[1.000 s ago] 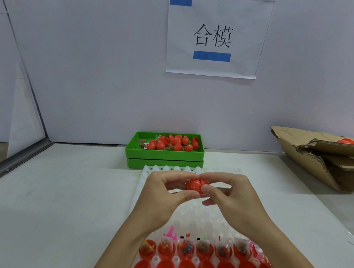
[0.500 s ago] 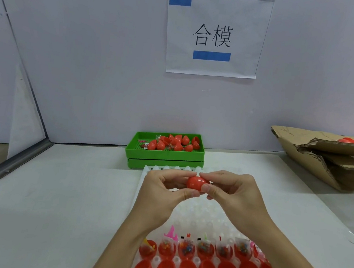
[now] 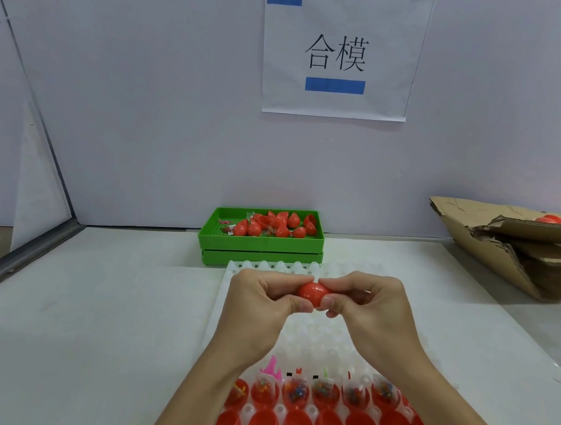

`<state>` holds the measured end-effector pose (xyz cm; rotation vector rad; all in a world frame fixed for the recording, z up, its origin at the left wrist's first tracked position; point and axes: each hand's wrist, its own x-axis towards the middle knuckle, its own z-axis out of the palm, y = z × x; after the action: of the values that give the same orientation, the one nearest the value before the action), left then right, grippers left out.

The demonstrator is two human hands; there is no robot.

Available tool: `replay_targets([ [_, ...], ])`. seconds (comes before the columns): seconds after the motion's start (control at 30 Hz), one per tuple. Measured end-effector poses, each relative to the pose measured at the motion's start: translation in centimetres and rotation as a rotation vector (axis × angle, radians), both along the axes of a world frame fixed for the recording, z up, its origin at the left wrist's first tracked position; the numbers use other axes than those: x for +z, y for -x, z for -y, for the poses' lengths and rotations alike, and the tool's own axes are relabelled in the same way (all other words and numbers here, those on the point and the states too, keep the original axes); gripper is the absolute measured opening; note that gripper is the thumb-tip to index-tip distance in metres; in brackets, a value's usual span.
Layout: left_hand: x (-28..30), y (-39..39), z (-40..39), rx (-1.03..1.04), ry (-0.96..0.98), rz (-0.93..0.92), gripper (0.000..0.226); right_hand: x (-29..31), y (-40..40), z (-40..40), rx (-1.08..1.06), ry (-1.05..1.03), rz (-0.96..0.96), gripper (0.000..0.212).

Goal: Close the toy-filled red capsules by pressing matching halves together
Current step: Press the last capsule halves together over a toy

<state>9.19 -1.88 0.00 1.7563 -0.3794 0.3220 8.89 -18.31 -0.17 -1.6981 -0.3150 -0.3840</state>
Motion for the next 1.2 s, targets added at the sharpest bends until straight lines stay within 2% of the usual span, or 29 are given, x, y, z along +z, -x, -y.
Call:
replay_targets([
  [0.27,-0.3,0.0,0.6,0.021,-0.018,0.042,0.032,0.0,-0.2,0.2,0.034,-0.028,0.026,0.044],
  [0.43,0.0,0.2,0.8,0.004,-0.103,0.087,0.035,0.3,-0.3,0.4,0.074,-0.001,0.013,0.046],
  [0.57,0.2,0.6,1.3,0.007,-0.042,0.105,0.04,0.8,-0.1,0.5,0.051,-0.009,0.032,0.043],
  [0.7,0.3,0.4,0.9,0.022,0.068,0.036,0.037,0.7,-0.1,0.3,0.031,-0.033,-0.009,0.036],
  [0.8,0.5,0.3,0.5,-0.02,0.122,-0.025,0.045,0.7,-0.2,0.5,0.018,-0.034,-0.038,0.033],
  [1.0,0.4,0.4,0.5,-0.056,0.138,-0.032,0.028,0.5,-0.1,0.6,0.006,-0.02,-0.043,0.029],
  [1.2,0.2,0.6,1.3,0.005,0.12,-0.027,0.033,-0.1,-0.5,0.6,-0.058,-0.016,0.022,0.028],
])
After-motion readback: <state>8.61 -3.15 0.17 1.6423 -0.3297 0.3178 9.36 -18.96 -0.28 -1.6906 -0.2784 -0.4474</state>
